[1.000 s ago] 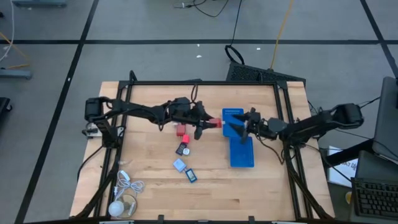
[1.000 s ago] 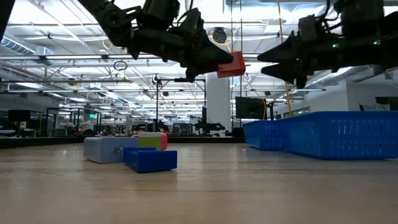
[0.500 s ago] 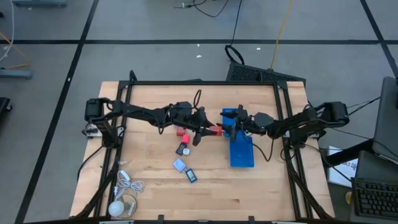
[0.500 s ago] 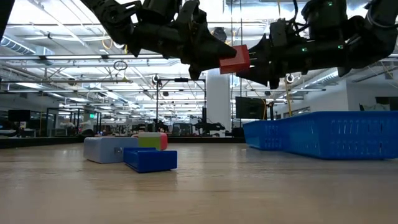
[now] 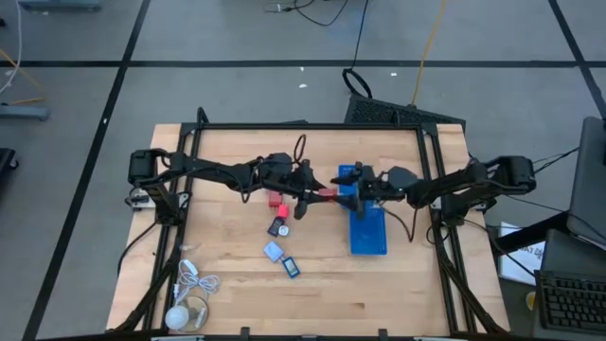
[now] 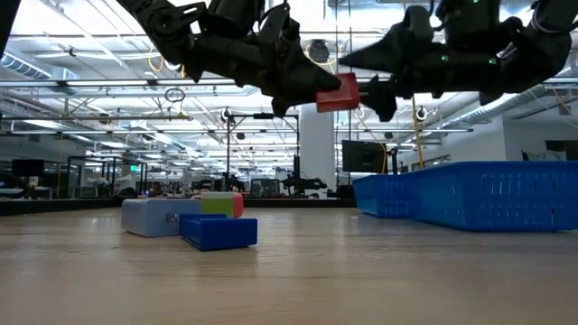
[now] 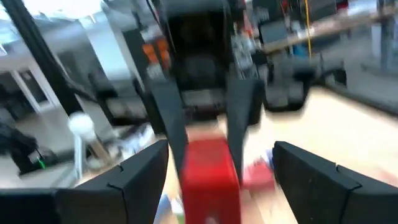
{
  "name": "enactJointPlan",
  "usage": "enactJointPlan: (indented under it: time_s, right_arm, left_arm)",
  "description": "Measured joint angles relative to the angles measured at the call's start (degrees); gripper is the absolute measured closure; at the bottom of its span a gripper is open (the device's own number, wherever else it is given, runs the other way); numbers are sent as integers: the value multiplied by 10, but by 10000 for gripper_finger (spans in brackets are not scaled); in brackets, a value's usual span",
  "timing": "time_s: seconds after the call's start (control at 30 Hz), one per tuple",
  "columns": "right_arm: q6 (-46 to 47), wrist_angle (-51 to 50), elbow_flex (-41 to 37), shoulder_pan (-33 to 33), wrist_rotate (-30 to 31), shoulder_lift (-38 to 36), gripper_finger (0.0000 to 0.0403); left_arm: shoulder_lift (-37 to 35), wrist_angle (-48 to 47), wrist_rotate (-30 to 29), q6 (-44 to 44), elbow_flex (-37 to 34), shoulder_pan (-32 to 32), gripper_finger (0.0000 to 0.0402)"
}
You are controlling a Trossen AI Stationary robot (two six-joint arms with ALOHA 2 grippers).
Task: Pick & Place Office items
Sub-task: Put the top red charger adapter into the top blue bin
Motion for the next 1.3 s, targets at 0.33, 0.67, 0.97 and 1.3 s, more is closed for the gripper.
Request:
enactJointPlan:
  time_s: [0.33,0.67,0.97,1.3]
  right_arm:
    - [-38,-16,6,7,12,12,142]
    - [-45,-14,5,7,-13,12,273]
    - [-31,1,4,9,-17,12,256]
    - [-52,2,4,16,-38,12,290]
  left_arm:
    - [0,5,2,2,0,0,284]
    - [0,-4,3,0,0,0,284]
    - [-2,-10,2,-10,-1,-2,284]
    - [-2,-13,-5,-19,-1,-10,252]
